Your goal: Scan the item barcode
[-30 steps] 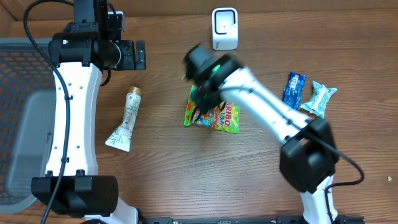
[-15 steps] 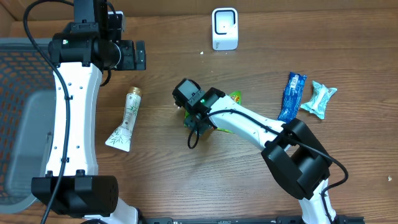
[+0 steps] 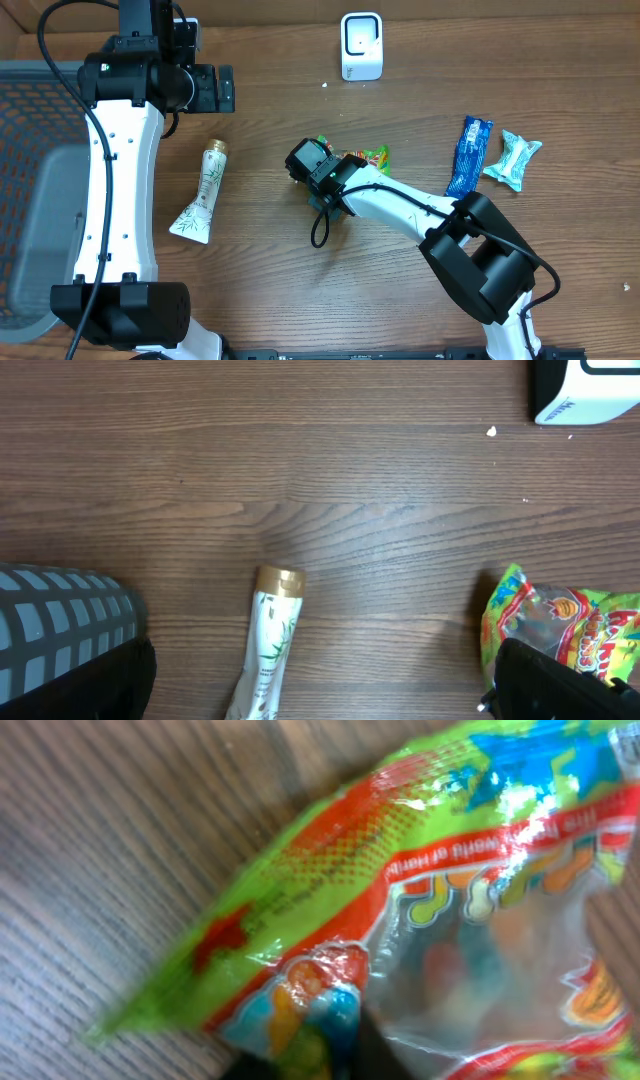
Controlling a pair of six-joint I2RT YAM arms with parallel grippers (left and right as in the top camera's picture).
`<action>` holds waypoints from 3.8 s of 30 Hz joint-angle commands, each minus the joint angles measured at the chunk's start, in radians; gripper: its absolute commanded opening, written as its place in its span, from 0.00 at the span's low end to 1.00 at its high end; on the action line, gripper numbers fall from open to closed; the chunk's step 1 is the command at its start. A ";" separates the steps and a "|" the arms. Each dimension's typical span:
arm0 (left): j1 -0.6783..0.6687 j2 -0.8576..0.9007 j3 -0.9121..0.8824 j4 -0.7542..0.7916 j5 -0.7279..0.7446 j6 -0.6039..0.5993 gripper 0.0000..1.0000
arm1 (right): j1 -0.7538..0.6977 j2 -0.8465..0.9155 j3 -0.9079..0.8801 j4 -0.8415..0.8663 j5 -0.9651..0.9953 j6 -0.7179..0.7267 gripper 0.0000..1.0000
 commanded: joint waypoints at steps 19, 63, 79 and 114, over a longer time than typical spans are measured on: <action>-0.006 -0.002 -0.003 0.001 0.006 -0.018 1.00 | -0.306 -0.190 0.323 -0.423 -1.330 0.134 0.04; -0.006 -0.002 -0.003 0.001 0.006 -0.018 1.00 | -0.554 0.042 0.422 -0.420 -0.729 0.249 1.00; -0.006 -0.002 -0.003 0.001 0.007 -0.018 1.00 | -0.422 0.080 0.225 -0.205 -0.768 0.198 0.92; -0.006 -0.002 -0.003 0.001 0.006 -0.018 1.00 | -0.392 0.082 -0.006 0.167 -0.914 0.378 0.80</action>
